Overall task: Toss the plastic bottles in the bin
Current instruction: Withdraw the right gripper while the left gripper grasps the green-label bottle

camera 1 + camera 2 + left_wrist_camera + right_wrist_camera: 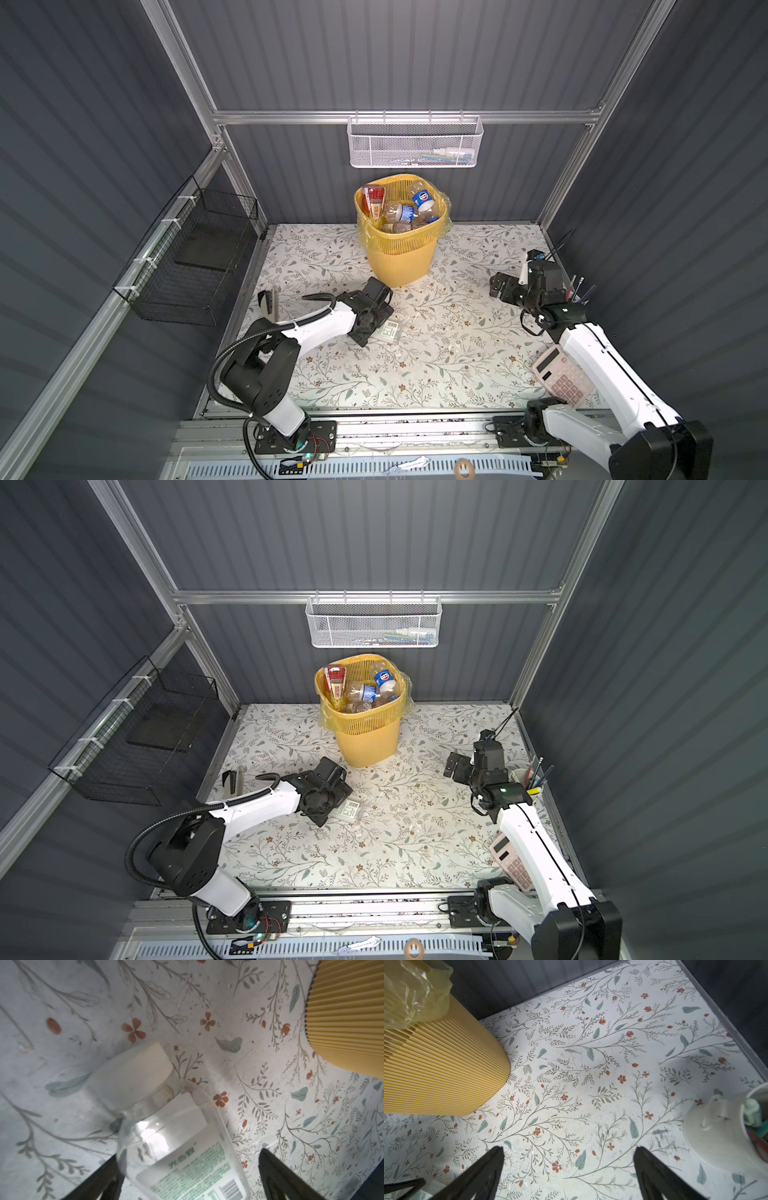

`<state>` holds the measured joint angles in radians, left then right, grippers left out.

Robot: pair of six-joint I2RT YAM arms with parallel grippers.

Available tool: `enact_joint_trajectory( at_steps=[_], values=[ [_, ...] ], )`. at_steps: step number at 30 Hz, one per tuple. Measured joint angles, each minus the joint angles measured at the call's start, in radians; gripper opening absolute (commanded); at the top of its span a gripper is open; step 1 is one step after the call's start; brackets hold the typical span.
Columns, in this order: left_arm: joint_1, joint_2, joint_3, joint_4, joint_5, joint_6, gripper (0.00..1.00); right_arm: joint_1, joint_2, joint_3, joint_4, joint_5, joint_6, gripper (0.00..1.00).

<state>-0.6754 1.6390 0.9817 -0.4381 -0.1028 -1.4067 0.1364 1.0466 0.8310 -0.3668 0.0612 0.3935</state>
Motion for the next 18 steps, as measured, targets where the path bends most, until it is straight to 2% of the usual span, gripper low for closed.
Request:
enact_joint_trajectory(
  at_steps=[4,10,18],
  values=[
    [0.000,0.058,0.018,0.033,0.023,0.004,0.75,-0.015,-0.014,-0.007,-0.001,0.006,0.007,0.99],
    [0.000,0.061,0.029,0.070,0.042,0.015,0.57,-0.035,-0.018,-0.020,-0.001,0.006,0.015,0.99],
    [0.000,0.000,-0.018,0.098,0.021,0.027,0.50,-0.051,-0.018,-0.022,0.000,0.006,0.019,0.99]
  ],
)
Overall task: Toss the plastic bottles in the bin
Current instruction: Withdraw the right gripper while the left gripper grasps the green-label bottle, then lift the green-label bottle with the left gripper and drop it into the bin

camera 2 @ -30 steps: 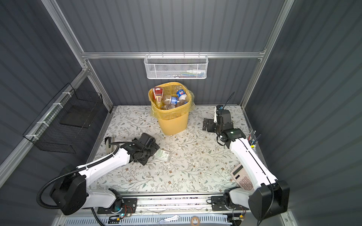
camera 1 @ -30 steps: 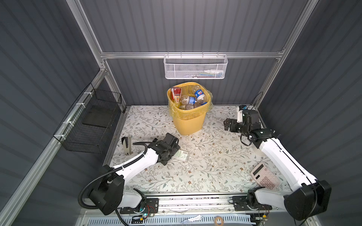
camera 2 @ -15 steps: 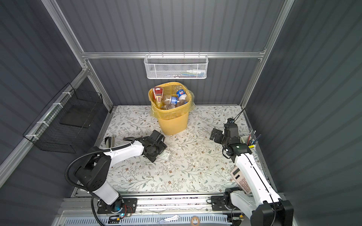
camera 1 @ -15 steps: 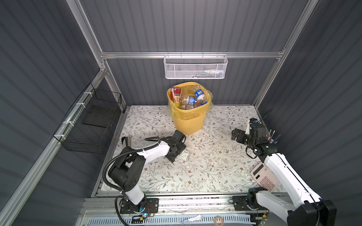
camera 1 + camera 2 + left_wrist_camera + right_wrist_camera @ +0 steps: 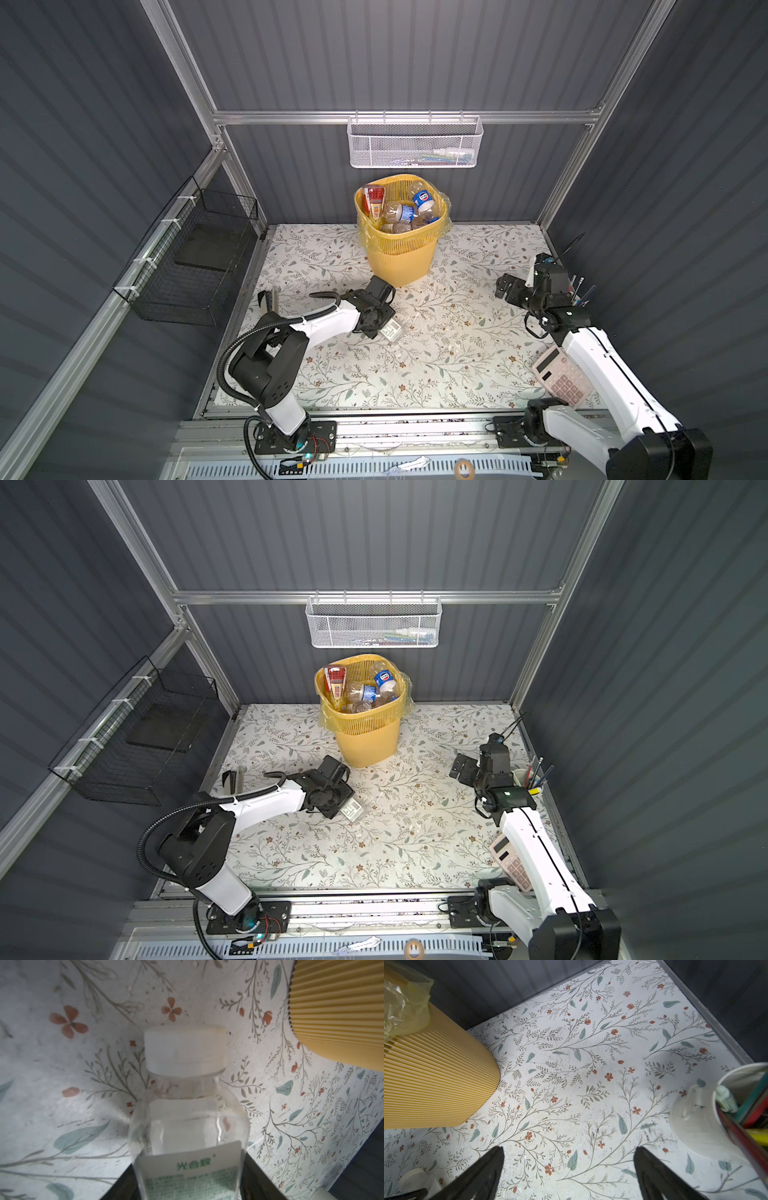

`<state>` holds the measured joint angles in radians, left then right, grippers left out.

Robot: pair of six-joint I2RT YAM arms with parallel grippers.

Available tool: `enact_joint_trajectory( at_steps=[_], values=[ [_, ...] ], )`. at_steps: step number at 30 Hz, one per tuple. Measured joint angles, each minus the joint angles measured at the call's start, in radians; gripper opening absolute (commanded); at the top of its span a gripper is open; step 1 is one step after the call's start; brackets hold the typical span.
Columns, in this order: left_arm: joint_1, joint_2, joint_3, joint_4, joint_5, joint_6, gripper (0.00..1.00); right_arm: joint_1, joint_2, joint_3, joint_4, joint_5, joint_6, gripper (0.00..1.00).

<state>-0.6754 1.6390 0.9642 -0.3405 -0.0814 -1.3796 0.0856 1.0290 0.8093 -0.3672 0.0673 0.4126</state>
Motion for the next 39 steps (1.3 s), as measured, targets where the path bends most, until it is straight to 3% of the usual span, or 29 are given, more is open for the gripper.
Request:
enact_joint_trajectory(
  at_steps=[8,13,17,21,27,31,33,35,39],
  values=[
    [0.000,-0.269,0.031,-0.039,-0.200,0.186,0.45,-0.012,-0.005,0.000,0.000,0.000,0.005,0.99],
    [-0.005,-0.415,0.145,0.006,-0.375,0.410,0.44,-0.018,-0.005,0.000,0.000,-0.001,0.009,0.99],
    [-0.006,-0.454,0.216,0.149,-0.465,0.651,0.46,-0.019,-0.005,0.001,0.001,-0.015,0.018,0.99],
    [-0.006,-0.369,0.344,0.295,-0.469,0.882,0.49,-0.020,-0.005,0.005,0.000,-0.020,0.026,0.99],
    [-0.005,-0.102,0.654,0.360,-0.365,1.064,0.53,-0.020,-0.012,0.012,-0.002,-0.023,0.026,0.99],
    [0.035,0.128,0.930,0.237,-0.227,1.044,0.62,-0.021,-0.031,0.013,-0.011,-0.021,0.025,0.99],
    [0.068,0.240,1.060,0.141,-0.164,1.016,0.76,-0.021,-0.041,0.013,-0.023,-0.018,0.025,0.99],
    [0.089,0.306,1.114,0.057,-0.132,0.996,0.99,-0.021,-0.049,0.013,-0.031,-0.015,0.024,0.99],
    [0.113,0.292,1.044,-0.026,-0.135,0.975,1.00,-0.021,-0.061,0.013,-0.048,-0.013,0.020,0.99]
  ],
)
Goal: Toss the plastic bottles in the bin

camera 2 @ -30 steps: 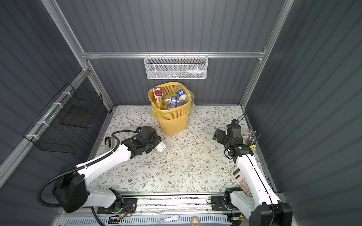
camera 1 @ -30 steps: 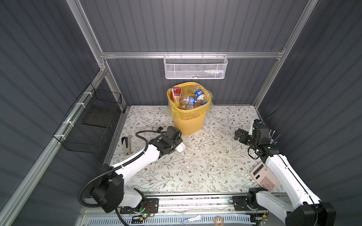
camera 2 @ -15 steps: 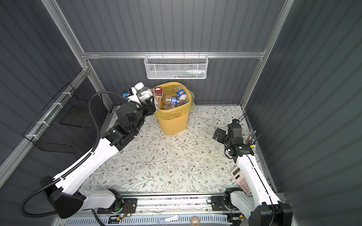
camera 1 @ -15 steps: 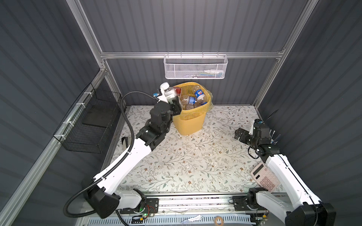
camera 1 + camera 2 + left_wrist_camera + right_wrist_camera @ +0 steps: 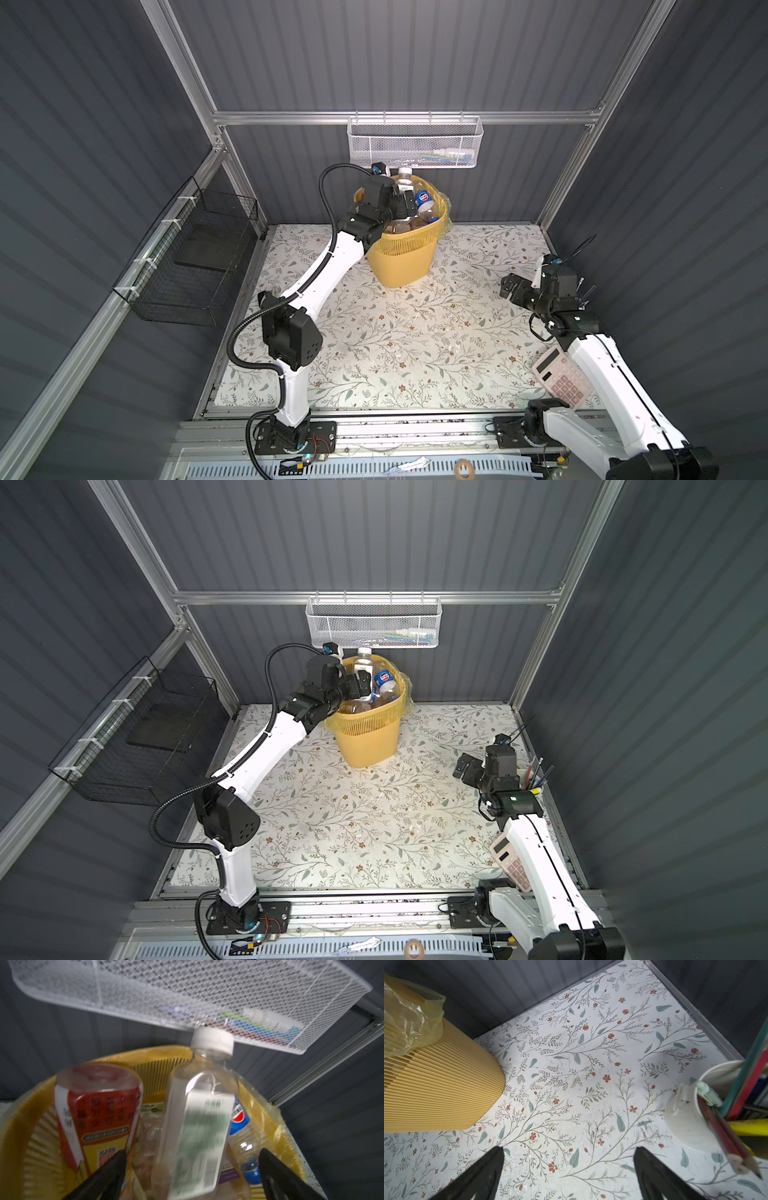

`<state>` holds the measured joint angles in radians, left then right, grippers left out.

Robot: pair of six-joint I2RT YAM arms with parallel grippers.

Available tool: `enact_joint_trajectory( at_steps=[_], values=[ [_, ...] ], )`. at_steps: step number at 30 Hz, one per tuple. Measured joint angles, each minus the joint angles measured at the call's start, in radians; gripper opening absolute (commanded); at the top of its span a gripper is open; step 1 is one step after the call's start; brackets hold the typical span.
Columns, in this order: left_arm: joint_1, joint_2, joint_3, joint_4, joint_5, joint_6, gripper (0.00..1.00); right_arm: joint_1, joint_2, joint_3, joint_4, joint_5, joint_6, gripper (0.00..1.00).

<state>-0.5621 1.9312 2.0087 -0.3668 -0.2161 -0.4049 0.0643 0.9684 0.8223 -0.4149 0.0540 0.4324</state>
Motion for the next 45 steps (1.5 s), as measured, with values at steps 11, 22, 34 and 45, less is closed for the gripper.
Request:
enact_joint_trajectory(
  at_steps=[11,22,34,45],
  values=[
    [-0.013,-0.318,-0.124,0.016,-0.072,0.011,1.00,0.000,0.043,0.009,0.004,-0.005,0.010,0.99],
    [0.043,-0.402,-0.455,0.011,-0.135,0.012,1.00,-0.003,0.038,-0.080,0.175,0.087,-0.116,0.99],
    [0.179,-0.534,-0.891,0.062,-0.305,0.062,1.00,-0.005,0.038,-0.427,0.782,0.131,-0.370,0.99],
    [0.263,-0.558,-1.181,0.277,-0.397,0.104,1.00,-0.039,0.247,-0.496,1.175,0.161,-0.460,0.99]
  ],
)
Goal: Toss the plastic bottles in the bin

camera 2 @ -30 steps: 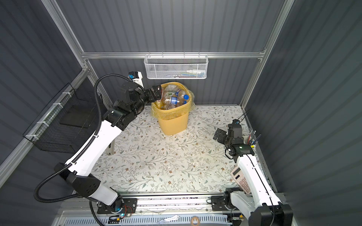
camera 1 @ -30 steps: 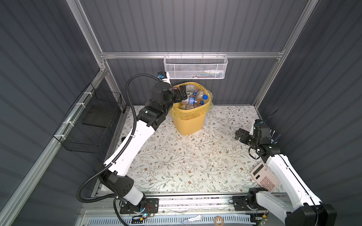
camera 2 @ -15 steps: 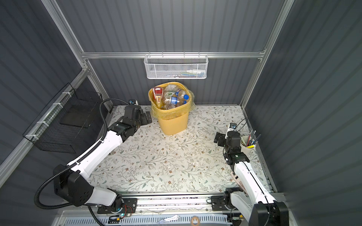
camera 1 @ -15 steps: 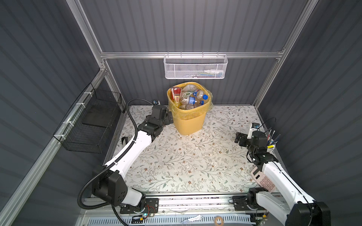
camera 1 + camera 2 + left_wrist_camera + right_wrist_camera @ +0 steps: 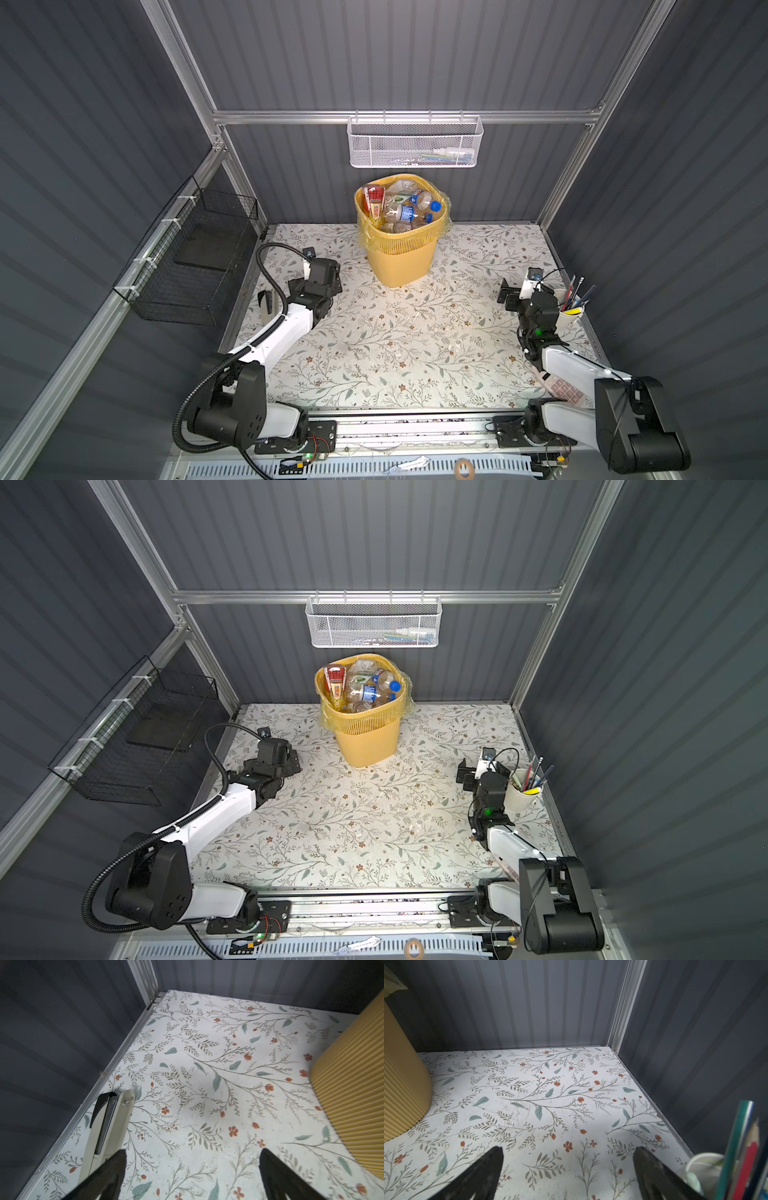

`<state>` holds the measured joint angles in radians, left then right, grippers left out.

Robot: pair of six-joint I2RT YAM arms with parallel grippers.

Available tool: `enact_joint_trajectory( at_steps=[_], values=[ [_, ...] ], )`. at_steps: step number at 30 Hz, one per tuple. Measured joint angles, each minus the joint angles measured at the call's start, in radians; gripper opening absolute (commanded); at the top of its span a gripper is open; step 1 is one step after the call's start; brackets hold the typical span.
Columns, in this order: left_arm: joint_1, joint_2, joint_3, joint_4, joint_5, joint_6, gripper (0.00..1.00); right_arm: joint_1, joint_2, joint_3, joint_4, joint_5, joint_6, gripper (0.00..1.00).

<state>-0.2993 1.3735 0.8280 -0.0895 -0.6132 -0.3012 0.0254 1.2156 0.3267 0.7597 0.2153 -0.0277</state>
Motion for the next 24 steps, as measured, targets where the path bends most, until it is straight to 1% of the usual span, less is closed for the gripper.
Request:
enact_joint_trajectory(
  at_steps=[5,7,10,13,17,22,24],
  values=[
    [0.030,-0.010,-0.103,0.130,-0.042,0.037,1.00,-0.020,-0.010,0.022,-0.005,-0.078,0.004,0.99],
    [0.032,-0.010,-0.123,0.168,-0.050,0.053,1.00,-0.019,-0.008,0.012,0.012,-0.086,0.008,0.99],
    [0.033,0.004,-0.140,0.238,-0.057,0.085,1.00,-0.026,0.033,-0.036,0.085,-0.088,0.022,0.99],
    [0.040,0.052,-0.172,0.348,-0.055,0.125,1.00,-0.040,0.093,-0.060,0.122,-0.109,0.035,0.99],
    [0.054,0.130,-0.245,0.488,-0.027,0.166,1.00,-0.046,0.238,-0.075,0.277,-0.137,0.044,0.99],
    [0.084,0.181,-0.333,0.676,0.014,0.224,1.00,-0.045,0.246,-0.094,0.320,-0.146,0.049,0.99],
    [0.108,0.189,-0.367,0.751,0.055,0.247,1.00,-0.047,0.245,-0.080,0.308,-0.145,0.051,0.99]
  ],
)
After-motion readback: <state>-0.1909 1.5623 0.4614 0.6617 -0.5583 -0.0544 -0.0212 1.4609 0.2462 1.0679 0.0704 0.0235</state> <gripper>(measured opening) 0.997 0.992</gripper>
